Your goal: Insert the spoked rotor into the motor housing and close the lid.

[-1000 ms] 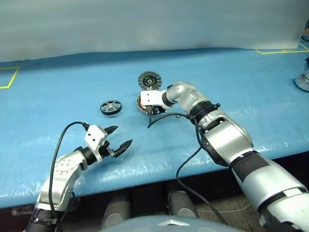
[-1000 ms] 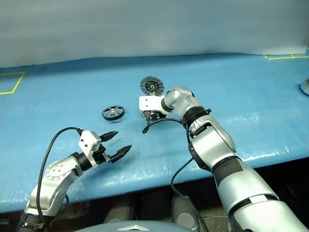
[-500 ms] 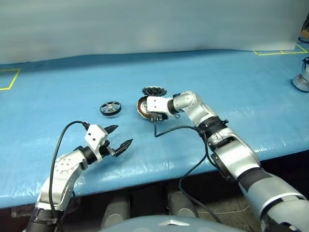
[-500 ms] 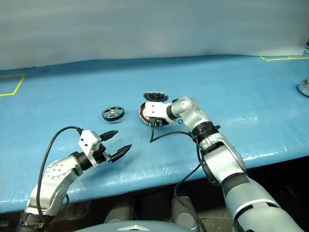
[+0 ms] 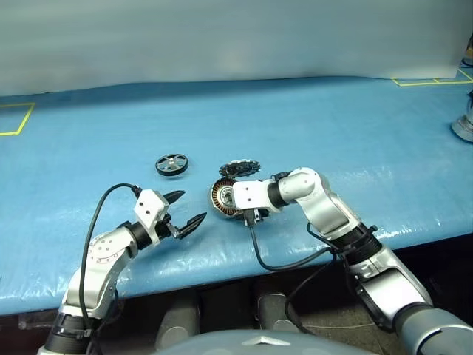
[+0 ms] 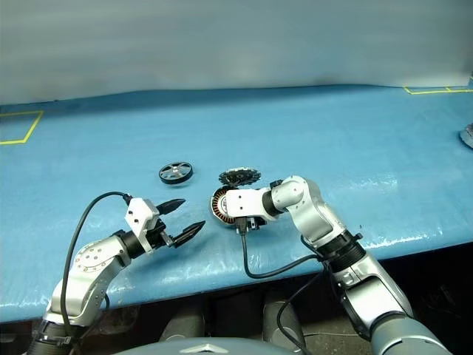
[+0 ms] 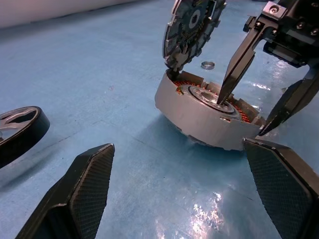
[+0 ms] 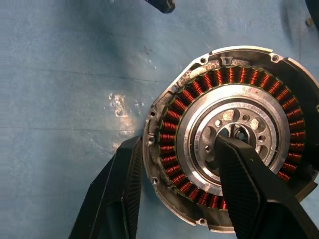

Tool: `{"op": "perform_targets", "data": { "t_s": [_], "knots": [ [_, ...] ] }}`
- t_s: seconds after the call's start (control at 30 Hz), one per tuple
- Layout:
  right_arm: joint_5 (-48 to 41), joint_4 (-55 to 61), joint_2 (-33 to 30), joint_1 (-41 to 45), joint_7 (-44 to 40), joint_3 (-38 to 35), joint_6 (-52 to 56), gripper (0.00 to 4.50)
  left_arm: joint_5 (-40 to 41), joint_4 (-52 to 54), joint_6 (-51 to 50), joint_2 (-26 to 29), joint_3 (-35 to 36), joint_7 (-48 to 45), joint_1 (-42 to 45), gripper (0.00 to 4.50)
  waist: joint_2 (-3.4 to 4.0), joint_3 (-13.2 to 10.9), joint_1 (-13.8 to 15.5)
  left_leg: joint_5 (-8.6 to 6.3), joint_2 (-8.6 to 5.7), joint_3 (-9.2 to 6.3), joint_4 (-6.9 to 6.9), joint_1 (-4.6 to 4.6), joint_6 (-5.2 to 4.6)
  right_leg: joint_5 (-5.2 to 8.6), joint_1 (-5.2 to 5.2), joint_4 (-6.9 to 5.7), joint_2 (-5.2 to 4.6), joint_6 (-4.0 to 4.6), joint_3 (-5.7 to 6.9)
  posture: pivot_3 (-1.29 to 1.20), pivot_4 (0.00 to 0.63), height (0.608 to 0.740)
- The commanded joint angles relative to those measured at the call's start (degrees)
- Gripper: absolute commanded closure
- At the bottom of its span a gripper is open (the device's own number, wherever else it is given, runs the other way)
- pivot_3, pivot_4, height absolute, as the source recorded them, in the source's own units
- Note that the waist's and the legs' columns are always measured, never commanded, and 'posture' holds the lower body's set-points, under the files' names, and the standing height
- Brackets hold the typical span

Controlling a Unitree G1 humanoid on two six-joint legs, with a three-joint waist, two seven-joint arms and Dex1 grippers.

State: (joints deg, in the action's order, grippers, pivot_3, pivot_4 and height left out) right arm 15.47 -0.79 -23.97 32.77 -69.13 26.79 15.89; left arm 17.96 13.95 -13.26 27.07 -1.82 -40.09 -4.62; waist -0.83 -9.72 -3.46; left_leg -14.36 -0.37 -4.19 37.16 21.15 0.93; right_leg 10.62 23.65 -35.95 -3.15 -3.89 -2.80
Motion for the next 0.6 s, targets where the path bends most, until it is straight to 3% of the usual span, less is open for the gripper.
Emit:
{"op": "perform_targets", "data": {
  "t_s": [0.03,0.2,0.4,0.6],
  "knots": [
    [1.5,-2.2,0.6,0.5,4.3,0.7,0.9,2.54,-0.2,1.0,1.1,-0.1,0.2,-0.2,0.0,0.00,-0.01,0.0,0.0,0.00,0.01,0.00,0.01,-0.01,0.00,0.00,-0.01,0.00,0.00,0.00,0.01,0.00,0.150,0.740],
    [2.1,-4.6,0.8,1.4,7.7,1.5,0.3,2.54,-0.1,1.2,1.1,0.4,0.8,-0.2,-0.3,0.00,-0.02,0.0,-0.1,0.03,0.02,0.03,0.09,-0.05,0.00,-0.01,-0.05,-0.02,0.00,-0.01,0.00,0.00,0.150,0.740],
    [-1.7,-0.8,1.7,1.3,9.0,-1.0,2.1,0.69,-0.2,1.3,1.2,0.4,0.9,-0.1,-0.6,0.00,-0.02,0.0,0.2,0.05,0.01,-0.01,0.11,0.05,-0.02,-0.02,0.01,-0.02,0.00,-0.02,0.00,0.00,0.150,0.740],
    [-6.7,6.5,2.0,0.9,10.8,-5.5,6.9,0.69,-0.1,1.0,1.2,0.5,0.8,-0.4,-0.2,0.00,-0.01,0.0,0.5,0.04,-0.03,-0.11,0.09,0.47,-0.02,-0.10,0.35,0.04,0.00,-0.10,0.02,0.00,0.150,0.740]
  ]
}}
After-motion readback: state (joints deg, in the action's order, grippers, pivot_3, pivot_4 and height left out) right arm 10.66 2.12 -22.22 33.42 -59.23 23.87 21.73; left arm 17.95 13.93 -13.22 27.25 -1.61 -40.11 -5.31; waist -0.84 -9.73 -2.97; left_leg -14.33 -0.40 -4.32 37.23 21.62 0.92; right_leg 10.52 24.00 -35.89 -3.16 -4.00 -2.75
